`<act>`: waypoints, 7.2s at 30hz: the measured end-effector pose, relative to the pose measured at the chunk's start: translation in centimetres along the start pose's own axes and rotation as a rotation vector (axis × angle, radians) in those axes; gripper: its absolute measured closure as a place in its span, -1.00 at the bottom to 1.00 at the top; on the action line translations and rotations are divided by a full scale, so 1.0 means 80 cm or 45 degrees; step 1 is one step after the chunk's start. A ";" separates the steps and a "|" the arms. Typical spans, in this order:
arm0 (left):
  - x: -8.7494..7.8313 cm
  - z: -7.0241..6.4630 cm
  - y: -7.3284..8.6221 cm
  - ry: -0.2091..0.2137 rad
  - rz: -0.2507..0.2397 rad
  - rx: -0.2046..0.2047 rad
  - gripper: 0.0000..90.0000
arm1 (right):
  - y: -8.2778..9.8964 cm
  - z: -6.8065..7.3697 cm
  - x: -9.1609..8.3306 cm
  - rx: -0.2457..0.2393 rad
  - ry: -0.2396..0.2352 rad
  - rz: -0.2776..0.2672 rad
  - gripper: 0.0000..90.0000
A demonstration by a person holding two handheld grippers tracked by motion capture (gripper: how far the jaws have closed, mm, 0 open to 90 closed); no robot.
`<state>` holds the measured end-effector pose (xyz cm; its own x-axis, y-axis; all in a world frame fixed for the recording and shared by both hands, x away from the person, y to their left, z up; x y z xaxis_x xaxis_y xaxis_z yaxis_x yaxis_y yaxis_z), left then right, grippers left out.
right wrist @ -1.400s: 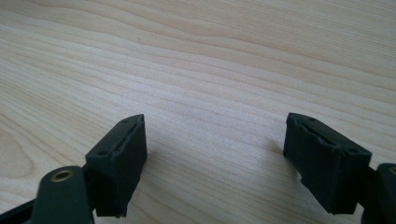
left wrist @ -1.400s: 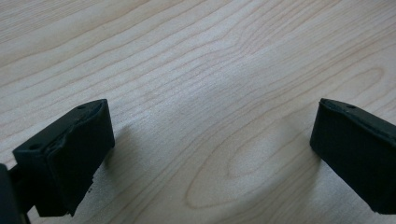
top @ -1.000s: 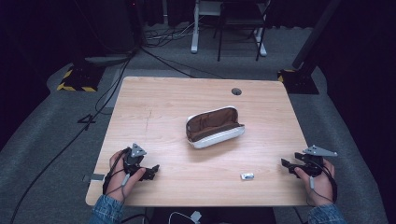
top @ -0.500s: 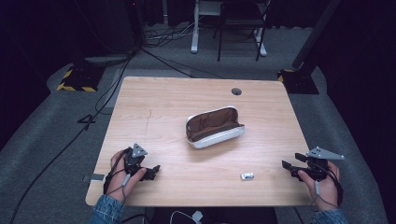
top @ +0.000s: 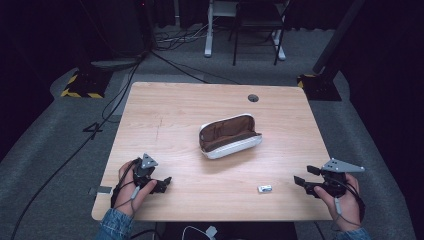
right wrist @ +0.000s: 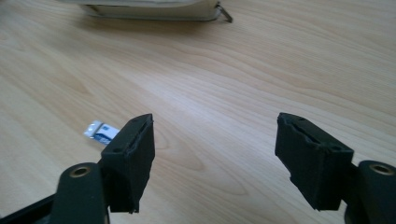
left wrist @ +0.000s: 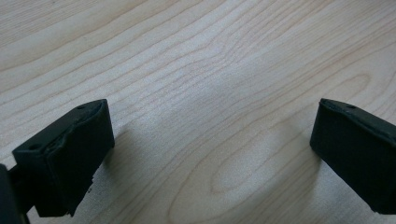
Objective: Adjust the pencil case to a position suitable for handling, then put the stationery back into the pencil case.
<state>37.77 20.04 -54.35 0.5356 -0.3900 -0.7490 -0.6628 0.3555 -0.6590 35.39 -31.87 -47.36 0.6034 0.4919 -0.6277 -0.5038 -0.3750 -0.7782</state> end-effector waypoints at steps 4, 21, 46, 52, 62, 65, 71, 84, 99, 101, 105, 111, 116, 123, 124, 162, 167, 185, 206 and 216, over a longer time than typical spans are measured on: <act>0.000 0.000 0.000 0.001 0.001 0.001 -1.00 | -0.005 0.014 0.001 -0.019 -0.044 0.006 -0.32; 0.001 0.000 -0.001 0.004 -0.001 0.008 -1.00 | -0.008 0.054 0.029 -0.107 -0.177 0.017 -0.43; 0.001 -0.001 -0.001 0.004 -0.003 0.007 -1.00 | 0.009 0.076 0.079 -0.229 -0.283 0.068 -0.54; 0.001 0.000 -0.002 0.003 -0.003 0.009 -1.00 | 0.017 0.075 0.094 -0.261 -0.283 0.085 -0.54; 0.002 0.000 -0.002 0.002 0.001 0.021 -1.00 | 0.019 0.079 0.098 -0.361 -0.274 0.105 -0.08; 0.002 0.000 -0.002 0.001 0.001 0.021 -1.00 | 0.017 0.081 0.100 -0.377 -0.286 0.098 -0.02; 0.002 -0.001 -0.002 0.004 0.000 0.019 -1.00 | 0.015 0.087 0.100 -0.416 -0.331 0.102 0.38; 0.001 -0.001 -0.002 0.005 0.003 0.019 -1.00 | 0.009 0.091 0.090 -0.431 -0.341 0.118 0.64; 0.001 -0.001 -0.002 0.005 0.004 0.019 -1.00 | -0.014 0.088 0.069 -0.391 -0.320 0.029 0.64; 0.001 -0.001 -0.002 0.005 0.003 0.019 -1.00 | -0.018 0.086 0.066 -0.379 -0.312 0.016 0.64; 0.001 -0.001 -0.001 0.005 0.006 0.018 -1.00 | -0.029 0.081 0.060 -0.356 -0.300 -0.013 0.64; 0.000 -0.002 0.000 0.005 -0.001 0.016 -1.00 | -0.050 0.072 0.056 -0.344 -0.282 -0.045 0.64; 0.000 -0.002 0.000 0.007 0.003 0.018 -1.00 | -0.069 0.069 0.055 -0.332 -0.280 -0.060 0.64; 0.000 -0.002 0.000 0.007 0.003 0.020 -1.00 | -0.101 0.065 0.056 -0.320 -0.267 -0.069 0.64; 0.000 -0.002 0.000 0.006 0.000 0.023 -1.00 | -0.105 0.065 0.056 -0.318 -0.263 -0.070 0.64; 0.000 -0.002 0.000 0.007 -0.001 0.018 -1.00 | -0.219 0.059 0.123 -0.319 -0.203 -0.062 0.64; 0.000 -0.002 0.000 0.008 -0.001 0.017 -1.00 | -0.224 0.059 0.135 -0.313 -0.205 -0.049 0.64; 0.000 -0.002 0.000 0.009 -0.002 0.018 -1.00 | -0.225 0.074 0.190 -0.350 -0.205 0.091 0.64; 0.000 -0.002 0.000 0.012 0.003 0.020 -1.00 | -0.220 0.082 0.244 -0.416 -0.195 0.234 0.64; 0.001 -0.001 -0.002 0.017 0.005 0.030 -1.00 | -0.222 0.079 0.247 -0.431 -0.151 0.191 0.33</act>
<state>37.88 19.87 -54.33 0.5256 -0.3999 -0.7509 -0.6523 0.3771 -0.6575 52.36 -10.49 -45.83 0.4529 0.4922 -0.7434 -0.3365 -0.6777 -0.6538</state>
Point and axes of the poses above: each handheld gripper's, and its own axes: x roughly forward along the jaws, y roughly out of its underside, z roughly to its left, the point moved 5 cm from there along x, roughly forward along the jaws, and after that the axes turned 4 degrees about -x, right-handed, at the moved point
